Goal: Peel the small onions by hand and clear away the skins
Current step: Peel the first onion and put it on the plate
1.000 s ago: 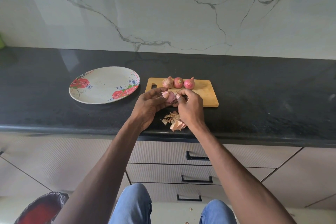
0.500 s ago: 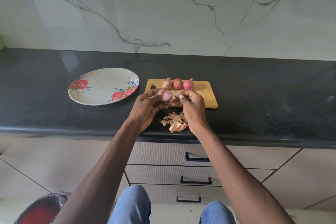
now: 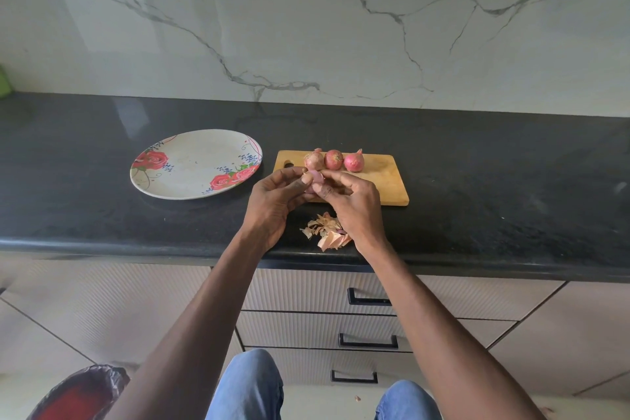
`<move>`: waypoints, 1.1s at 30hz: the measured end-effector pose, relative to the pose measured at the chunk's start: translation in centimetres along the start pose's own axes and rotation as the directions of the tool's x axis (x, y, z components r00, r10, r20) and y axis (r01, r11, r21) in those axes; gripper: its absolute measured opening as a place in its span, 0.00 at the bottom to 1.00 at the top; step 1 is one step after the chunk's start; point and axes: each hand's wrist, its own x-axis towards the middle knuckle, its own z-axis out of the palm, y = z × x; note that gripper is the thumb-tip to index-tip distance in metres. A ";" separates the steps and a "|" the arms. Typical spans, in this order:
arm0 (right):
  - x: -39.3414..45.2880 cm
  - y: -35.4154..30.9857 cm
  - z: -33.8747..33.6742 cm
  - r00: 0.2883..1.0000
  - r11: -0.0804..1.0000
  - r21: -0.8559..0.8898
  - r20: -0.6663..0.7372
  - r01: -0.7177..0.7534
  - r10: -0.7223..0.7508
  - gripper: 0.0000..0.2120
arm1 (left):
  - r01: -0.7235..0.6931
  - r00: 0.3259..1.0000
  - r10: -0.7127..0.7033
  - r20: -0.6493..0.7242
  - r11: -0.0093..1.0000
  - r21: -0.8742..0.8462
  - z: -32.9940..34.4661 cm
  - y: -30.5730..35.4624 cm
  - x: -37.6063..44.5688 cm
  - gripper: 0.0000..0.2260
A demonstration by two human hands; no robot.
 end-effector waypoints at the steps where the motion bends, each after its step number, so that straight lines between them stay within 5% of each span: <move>1: 0.0 0.2 0.0 1.000 1.000 0.029 0.026 -0.008 0.007 0.16 | 0.001 1.000 -0.001 0.003 1.000 0.010 0.1 0.0 -0.1 0.13; 10: 0.0 0.2 -0.5 0.995 0.980 0.176 -0.016 -0.098 0.102 0.09 | 0.002 1.000 -0.002 -0.012 0.998 0.057 0.0 0.0 -0.1 0.12; 21: -0.8 -0.3 0.6 0.984 0.982 -0.171 -0.138 0.086 -0.110 0.08 | -0.030 0.999 0.020 0.048 0.975 0.218 -0.3 -0.5 0.1 0.05; 29: -0.6 -0.4 0.1 0.985 0.997 -0.043 -0.164 -0.061 0.053 0.05 | 0.045 0.998 -0.052 0.046 0.989 0.142 0.0 -0.2 0.1 0.06; 33: -0.4 -0.7 -0.4 0.972 0.968 0.174 -0.119 -0.179 0.201 0.04 | 0.075 0.995 -0.082 0.059 0.991 0.114 0.2 0.0 0.0 0.08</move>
